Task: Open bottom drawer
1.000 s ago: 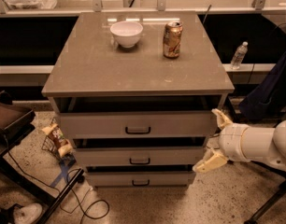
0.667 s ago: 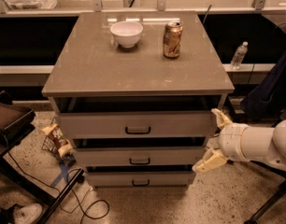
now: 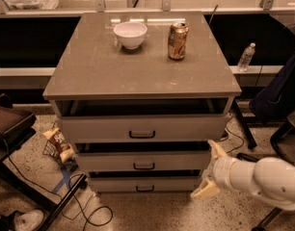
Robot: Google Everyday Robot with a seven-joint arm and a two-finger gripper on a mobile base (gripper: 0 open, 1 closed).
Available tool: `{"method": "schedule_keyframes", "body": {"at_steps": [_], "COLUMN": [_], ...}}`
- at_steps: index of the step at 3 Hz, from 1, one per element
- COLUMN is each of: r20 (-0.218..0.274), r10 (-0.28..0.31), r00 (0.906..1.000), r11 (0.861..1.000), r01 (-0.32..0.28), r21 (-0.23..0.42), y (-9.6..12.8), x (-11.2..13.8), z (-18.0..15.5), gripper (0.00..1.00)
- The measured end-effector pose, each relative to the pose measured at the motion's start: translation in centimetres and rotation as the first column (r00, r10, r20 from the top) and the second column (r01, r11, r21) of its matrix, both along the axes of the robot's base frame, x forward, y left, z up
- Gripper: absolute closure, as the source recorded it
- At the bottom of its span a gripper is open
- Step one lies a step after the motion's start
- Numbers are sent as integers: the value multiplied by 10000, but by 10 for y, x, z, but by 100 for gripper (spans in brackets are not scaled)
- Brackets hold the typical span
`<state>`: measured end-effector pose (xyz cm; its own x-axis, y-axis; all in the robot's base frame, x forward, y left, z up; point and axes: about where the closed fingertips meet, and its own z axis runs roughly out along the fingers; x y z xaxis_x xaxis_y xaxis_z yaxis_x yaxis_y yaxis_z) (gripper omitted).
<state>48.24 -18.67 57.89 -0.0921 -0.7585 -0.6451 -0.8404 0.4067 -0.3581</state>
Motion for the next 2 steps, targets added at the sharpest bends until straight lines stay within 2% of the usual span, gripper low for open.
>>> {"method": "schedule_keyframes", "body": {"at_steps": [1, 2], "r20": [27, -244], "r10": [417, 705], "r00": [9991, 9972], "r11": [9990, 9969], "r01": [-417, -714], "r21": [-181, -345], "y": [-6, -9], "x": [-12, -27], "z": [-108, -173], "gripper": [0, 0]}}
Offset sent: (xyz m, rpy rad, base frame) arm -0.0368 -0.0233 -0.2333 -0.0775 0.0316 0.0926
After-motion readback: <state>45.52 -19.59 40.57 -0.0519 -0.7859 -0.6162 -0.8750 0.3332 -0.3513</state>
